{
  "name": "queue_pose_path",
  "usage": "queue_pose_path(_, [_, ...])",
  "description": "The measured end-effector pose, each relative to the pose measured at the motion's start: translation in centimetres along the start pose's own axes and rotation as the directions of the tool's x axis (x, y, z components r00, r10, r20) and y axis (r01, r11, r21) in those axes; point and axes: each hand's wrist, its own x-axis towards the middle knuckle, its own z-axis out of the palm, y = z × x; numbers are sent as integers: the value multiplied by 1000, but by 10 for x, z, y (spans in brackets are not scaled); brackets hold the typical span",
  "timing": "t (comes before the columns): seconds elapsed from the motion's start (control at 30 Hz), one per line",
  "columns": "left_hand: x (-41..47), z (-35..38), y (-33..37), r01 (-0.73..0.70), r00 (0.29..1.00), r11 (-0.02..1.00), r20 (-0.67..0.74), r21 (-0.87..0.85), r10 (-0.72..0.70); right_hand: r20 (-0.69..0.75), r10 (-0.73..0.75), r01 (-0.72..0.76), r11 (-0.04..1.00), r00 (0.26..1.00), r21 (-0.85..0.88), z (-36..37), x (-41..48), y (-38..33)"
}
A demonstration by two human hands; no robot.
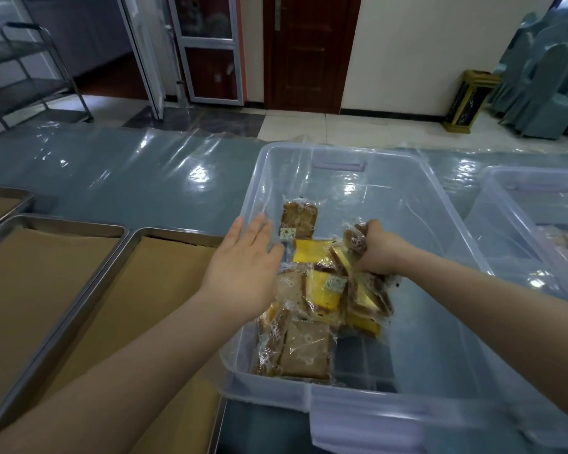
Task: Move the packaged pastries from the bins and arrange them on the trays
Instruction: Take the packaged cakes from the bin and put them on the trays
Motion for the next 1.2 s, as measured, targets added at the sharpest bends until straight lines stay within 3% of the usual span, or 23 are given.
queue_pose_path(0.13, [21,-9,28,3,974,995,225,-97,18,4,-61,61,998,998,23,-2,-13,3])
queue_pose_path(0.23, [38,4,51,20,864,996,502,-87,26,6,-68,68,997,998,21,2,-16,6])
queue_pose_path(0.3, [46,17,59,13,792,1000,611,4,-13,7,-76,76,997,997,18,0,-14,6])
queue_pose_path(0.43, [52,35,64,1,809,990,582,140,-83,11,-101,101,995,995,-5,-4,-10,2])
queue_pose_path(0.53, [55,36,67,4,846,999,533,34,-21,5,-139,140,990,990,-14,-8,-7,-1])
queue_pose_path(0.67, [60,34,79,-87,926,986,353,-142,133,-1,-127,127,992,992,-2,-13,-3,0])
queue_pose_path(0.73, [61,41,82,-47,886,960,433,-274,167,-6,-117,117,993,993,-4,-14,-1,2])
queue_pose_path(0.8, [60,46,85,-28,789,927,561,-373,250,-17,-120,120,993,993,-18,-14,-1,3])
queue_pose_path(0.9, [58,49,85,-383,723,877,496,-292,481,-23,-131,130,991,991,-17,-13,2,4])
queue_pose_path(0.97, [55,54,84,-664,672,740,354,-101,651,-24,-130,130,992,991,-7,-14,3,5])
queue_pose_path(1.0, [54,57,86,-775,609,631,289,19,739,-25,-127,127,992,992,-5,-14,4,6])
queue_pose_path(1.07, [53,65,93,-883,468,425,299,200,832,-27,-120,120,993,992,-5,-14,6,7])
queue_pose_path(1.1, [53,68,97,-897,435,363,348,254,831,-27,-115,115,993,993,-8,-13,7,8])
queue_pose_path(1.2, [56,73,102,-894,438,332,430,302,789,-25,-108,107,994,994,-30,-11,7,8])
